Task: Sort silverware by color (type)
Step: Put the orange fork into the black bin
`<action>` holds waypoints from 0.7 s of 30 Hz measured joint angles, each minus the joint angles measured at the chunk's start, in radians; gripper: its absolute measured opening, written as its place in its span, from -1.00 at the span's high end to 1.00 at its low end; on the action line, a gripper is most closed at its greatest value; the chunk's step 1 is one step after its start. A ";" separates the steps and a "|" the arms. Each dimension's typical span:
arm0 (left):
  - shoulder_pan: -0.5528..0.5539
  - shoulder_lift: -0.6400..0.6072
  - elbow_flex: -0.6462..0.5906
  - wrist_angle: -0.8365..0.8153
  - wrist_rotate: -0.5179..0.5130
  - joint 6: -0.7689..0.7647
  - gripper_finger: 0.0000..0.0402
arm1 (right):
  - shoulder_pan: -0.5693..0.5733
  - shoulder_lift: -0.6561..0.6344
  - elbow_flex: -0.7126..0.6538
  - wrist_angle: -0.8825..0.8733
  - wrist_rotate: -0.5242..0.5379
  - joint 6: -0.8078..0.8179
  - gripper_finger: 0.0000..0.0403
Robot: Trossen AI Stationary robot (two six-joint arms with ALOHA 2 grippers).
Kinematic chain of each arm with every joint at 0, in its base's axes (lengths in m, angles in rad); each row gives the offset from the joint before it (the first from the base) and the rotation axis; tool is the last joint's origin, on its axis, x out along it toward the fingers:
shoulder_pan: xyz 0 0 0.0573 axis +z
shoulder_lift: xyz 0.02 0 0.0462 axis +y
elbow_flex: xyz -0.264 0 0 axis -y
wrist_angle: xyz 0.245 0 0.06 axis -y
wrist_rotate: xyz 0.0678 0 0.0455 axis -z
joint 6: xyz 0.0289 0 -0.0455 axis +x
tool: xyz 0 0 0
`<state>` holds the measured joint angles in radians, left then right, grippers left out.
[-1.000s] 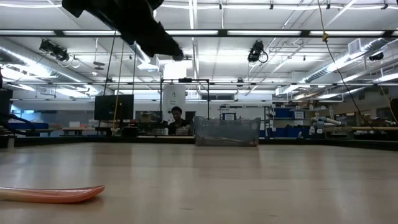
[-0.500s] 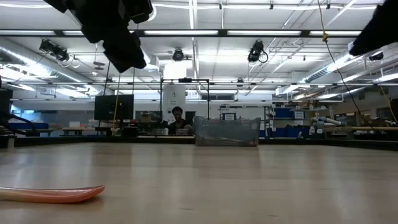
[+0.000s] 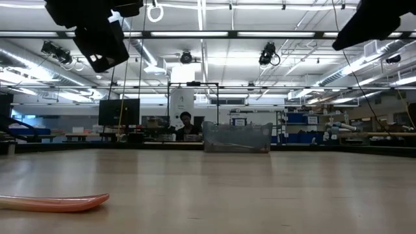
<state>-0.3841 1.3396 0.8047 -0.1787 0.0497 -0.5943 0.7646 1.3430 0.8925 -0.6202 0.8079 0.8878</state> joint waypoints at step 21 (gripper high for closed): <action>-0.177 0.003 0.000 -0.001 -0.180 -0.239 0.29 | -0.201 0.000 0.000 0.283 -0.205 -0.488 0.27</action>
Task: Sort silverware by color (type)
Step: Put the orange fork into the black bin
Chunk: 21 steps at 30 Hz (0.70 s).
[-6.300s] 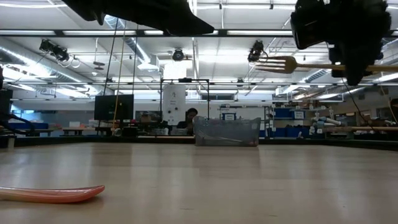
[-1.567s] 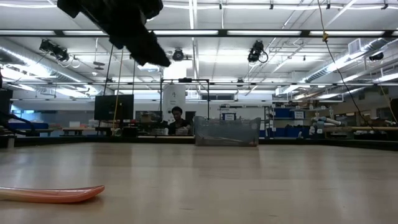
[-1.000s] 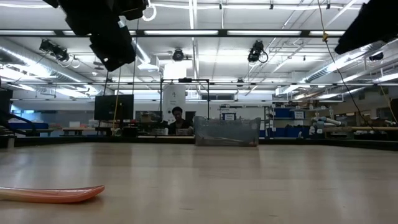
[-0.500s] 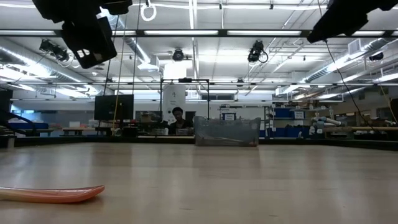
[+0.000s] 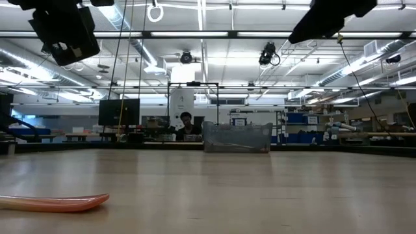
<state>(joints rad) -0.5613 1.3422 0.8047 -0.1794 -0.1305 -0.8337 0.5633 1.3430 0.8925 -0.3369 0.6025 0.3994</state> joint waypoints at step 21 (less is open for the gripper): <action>-0.122 0.082 0.001 -0.006 -0.136 -0.215 0.29 | -0.150 0.063 0.000 0.147 -0.168 -0.202 0.27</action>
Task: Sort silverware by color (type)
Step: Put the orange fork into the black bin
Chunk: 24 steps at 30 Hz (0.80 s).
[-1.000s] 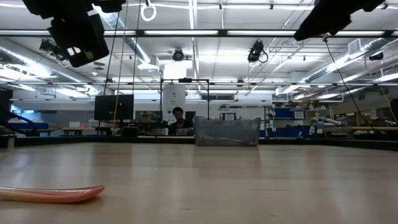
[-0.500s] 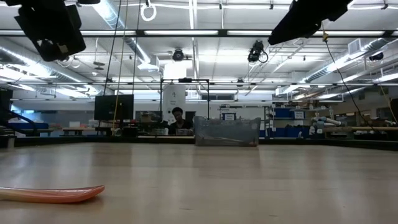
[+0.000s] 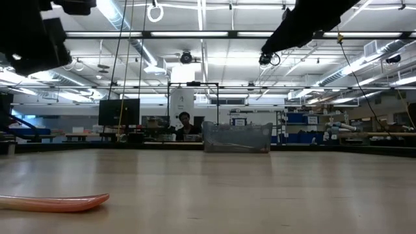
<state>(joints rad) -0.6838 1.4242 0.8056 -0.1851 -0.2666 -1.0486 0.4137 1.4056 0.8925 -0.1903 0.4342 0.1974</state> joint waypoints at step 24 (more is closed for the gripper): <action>-0.050 0.260 0.250 -0.165 0.048 -0.083 0.29 | -0.124 0.165 0.000 0.313 -0.041 -0.173 0.27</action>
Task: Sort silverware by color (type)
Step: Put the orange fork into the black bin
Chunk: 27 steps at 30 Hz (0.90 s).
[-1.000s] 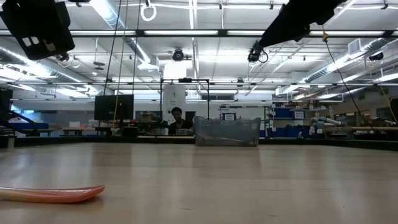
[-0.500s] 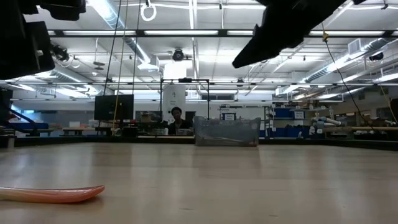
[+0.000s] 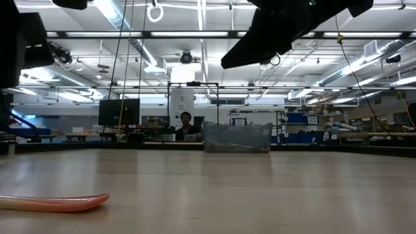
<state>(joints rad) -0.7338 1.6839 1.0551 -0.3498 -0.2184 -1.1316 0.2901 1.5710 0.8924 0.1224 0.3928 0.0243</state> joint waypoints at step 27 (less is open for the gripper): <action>-0.062 0.274 0.284 -0.349 0.013 0.129 0.29 | -0.005 0.015 0.000 0.017 0.006 -0.009 0.27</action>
<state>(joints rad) -0.7954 1.9581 1.3388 -0.6986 -0.2058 -1.0025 0.2852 1.5860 0.8925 0.1394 0.3988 0.0151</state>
